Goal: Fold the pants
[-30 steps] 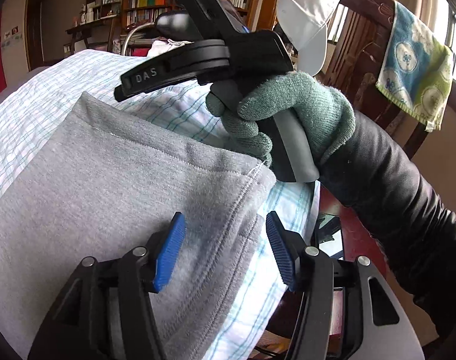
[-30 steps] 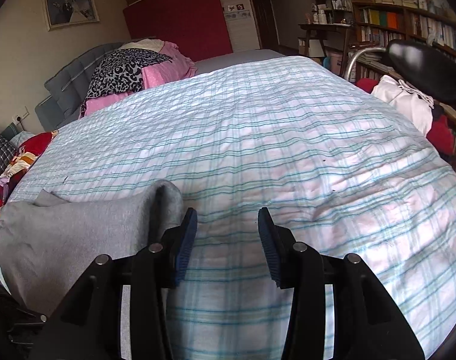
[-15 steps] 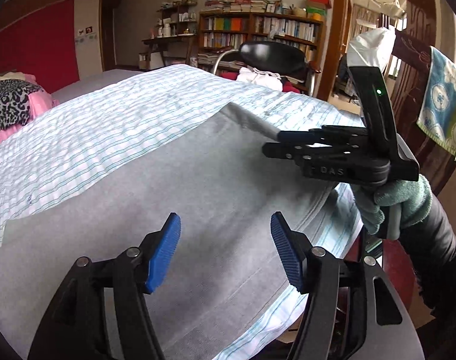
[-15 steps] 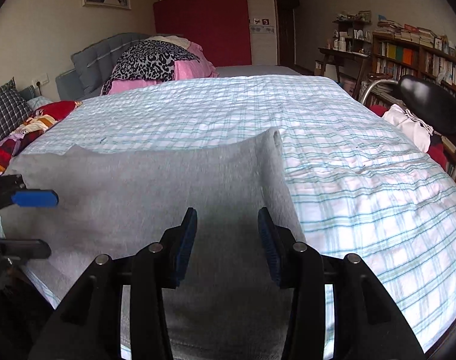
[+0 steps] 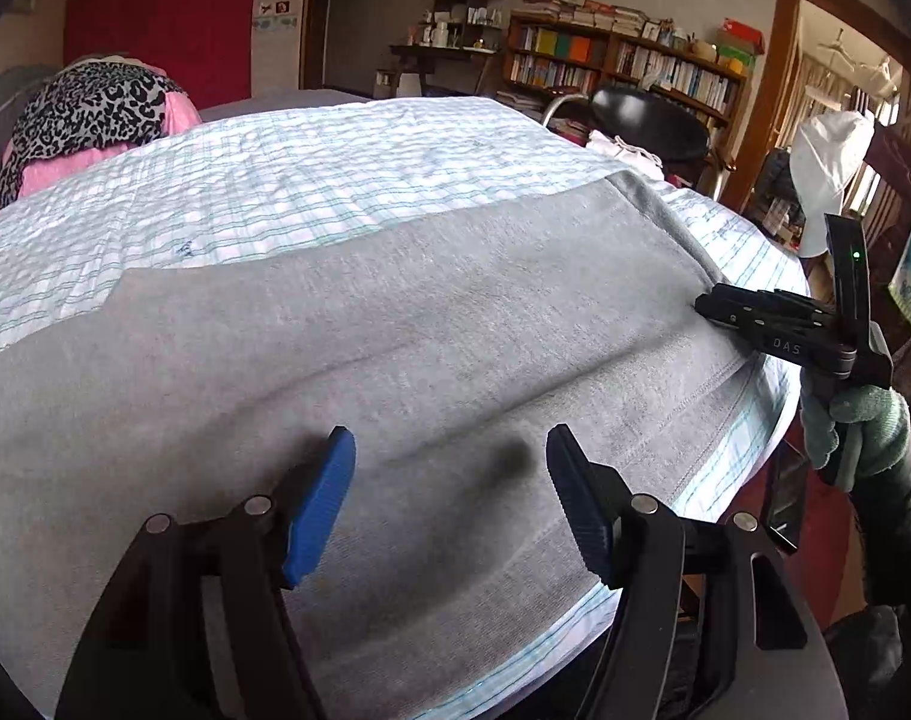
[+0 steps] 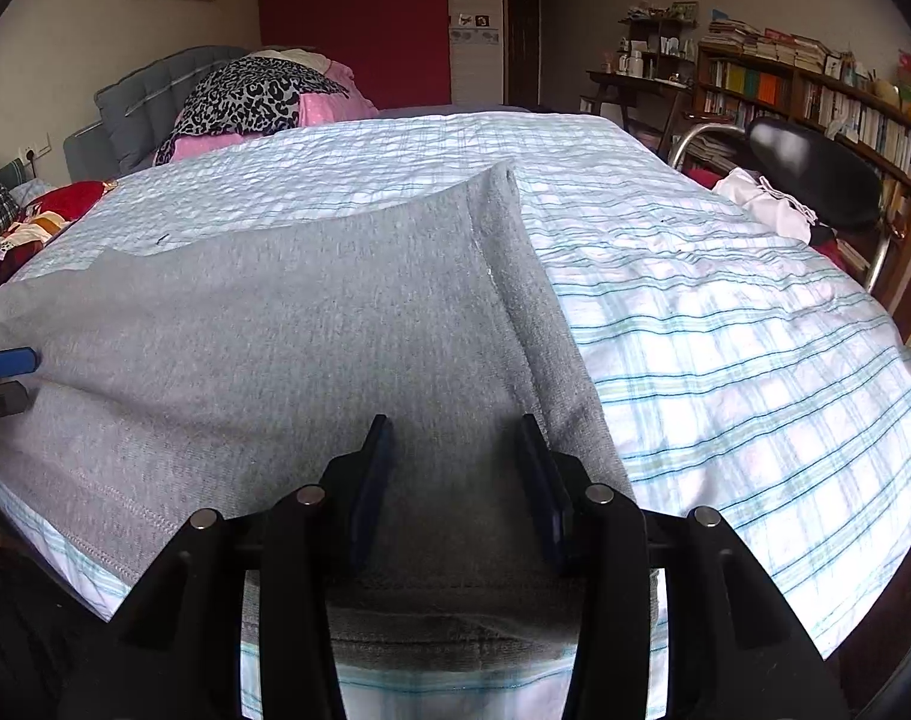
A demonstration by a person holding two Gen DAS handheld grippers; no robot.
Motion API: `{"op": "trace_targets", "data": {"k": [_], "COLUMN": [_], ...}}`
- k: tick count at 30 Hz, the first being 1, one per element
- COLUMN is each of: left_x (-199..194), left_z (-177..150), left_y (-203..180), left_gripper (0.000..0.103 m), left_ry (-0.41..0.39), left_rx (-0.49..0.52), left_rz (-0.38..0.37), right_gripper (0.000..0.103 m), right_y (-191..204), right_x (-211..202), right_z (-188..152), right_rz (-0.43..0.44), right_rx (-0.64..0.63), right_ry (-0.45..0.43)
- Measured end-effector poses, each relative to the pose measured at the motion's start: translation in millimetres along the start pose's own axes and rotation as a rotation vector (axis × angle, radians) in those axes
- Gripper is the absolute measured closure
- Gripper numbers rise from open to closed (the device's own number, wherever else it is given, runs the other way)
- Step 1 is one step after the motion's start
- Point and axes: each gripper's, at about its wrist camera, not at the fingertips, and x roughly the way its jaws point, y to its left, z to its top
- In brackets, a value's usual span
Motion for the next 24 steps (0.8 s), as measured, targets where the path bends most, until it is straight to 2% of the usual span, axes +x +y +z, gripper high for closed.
{"op": "trace_targets", "data": {"k": [2, 4, 10, 13, 18, 24], "left_x": [-19.0, -38.7, -98.6, -128.3, -168.7, -205.0], "left_z": [-3.3, -7.9, -30.4, -45.2, -75.2, -116.6], "left_y": [15.9, 36.2, 93.3, 121.7, 166.8, 212.3], "left_gripper": [0.026, 0.026, 0.025, 0.022, 0.021, 0.021], "left_ry": [-0.037, -0.065, -0.143, -0.182, -0.23, -0.25], "left_rx": [-0.034, -0.073, -0.181, -0.244, -0.362, -0.487], "left_rz": [0.034, 0.074, 0.218, 0.277, 0.351, 0.447], "right_gripper": [0.059, 0.059, 0.059, 0.054, 0.053, 0.052], "right_y": [11.8, 28.8, 97.9, 137.6, 209.6, 300.8], "right_x": [-6.0, -12.9, -23.9, -21.9, -14.7, -4.8], "right_z": [5.2, 12.3, 42.0, 56.0, 72.0, 81.5], "right_rz": [-0.005, 0.014, 0.141, 0.218, 0.355, 0.525], "right_rx": [-0.009, -0.028, -0.108, -0.158, -0.246, -0.353], "right_ry": [-0.029, -0.067, -0.158, -0.164, -0.142, -0.108]}}
